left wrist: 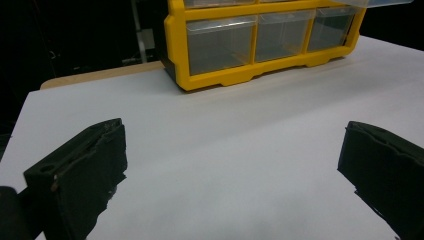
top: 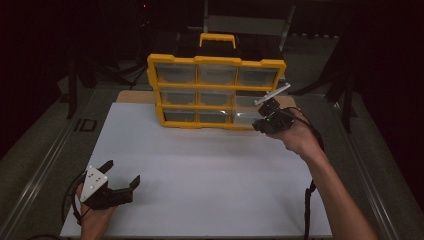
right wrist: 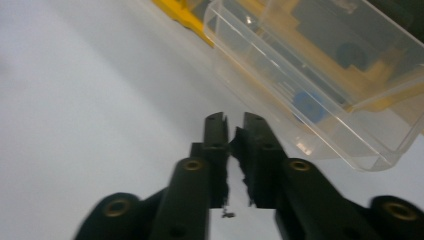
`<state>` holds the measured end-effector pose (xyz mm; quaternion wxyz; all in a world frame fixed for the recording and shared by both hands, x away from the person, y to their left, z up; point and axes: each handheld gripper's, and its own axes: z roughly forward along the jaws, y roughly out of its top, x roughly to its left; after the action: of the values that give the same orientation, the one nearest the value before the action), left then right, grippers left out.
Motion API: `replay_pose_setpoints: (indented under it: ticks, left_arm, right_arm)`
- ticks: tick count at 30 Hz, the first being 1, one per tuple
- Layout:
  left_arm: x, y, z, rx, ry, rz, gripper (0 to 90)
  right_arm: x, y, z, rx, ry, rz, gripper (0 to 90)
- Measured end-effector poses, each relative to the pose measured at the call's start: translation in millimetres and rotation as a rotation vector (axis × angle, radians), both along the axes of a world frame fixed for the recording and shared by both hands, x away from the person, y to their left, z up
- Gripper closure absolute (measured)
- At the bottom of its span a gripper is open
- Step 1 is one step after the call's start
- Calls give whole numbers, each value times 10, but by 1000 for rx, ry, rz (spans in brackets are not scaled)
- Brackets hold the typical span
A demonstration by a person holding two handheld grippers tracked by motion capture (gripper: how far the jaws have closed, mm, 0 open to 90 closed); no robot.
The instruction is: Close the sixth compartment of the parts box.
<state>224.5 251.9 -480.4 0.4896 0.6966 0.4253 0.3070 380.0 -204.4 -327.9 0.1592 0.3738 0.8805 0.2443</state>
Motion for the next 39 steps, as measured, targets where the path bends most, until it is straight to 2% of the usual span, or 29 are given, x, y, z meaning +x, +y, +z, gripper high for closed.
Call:
replay_pose_setpoints:
  ticks: [1, 4, 11, 29, 39]
  left_arm:
    - [1, 0, 0, 0, 0, -1, 0]
    - [0, 0, 0, 0, 0, 0, 0]
    - [-2, 0, 1, -2, -1, 2, 0]
    - [-8, 9, 7, -2, -2, 4, 0]
    - [-9, 9, 8, -1, -3, 4, 0]
  right_arm:
    - [-2, -7, -27, 1, -18, -13, 881]
    - [-8, -4, -57, 6, -30, -28, 890]
    - [-22, 12, -100, -3, -50, -31, 892]
    - [-83, 18, -284, 29, -127, -73, 892]
    - [-117, 11, -321, 58, -203, -101, 893]
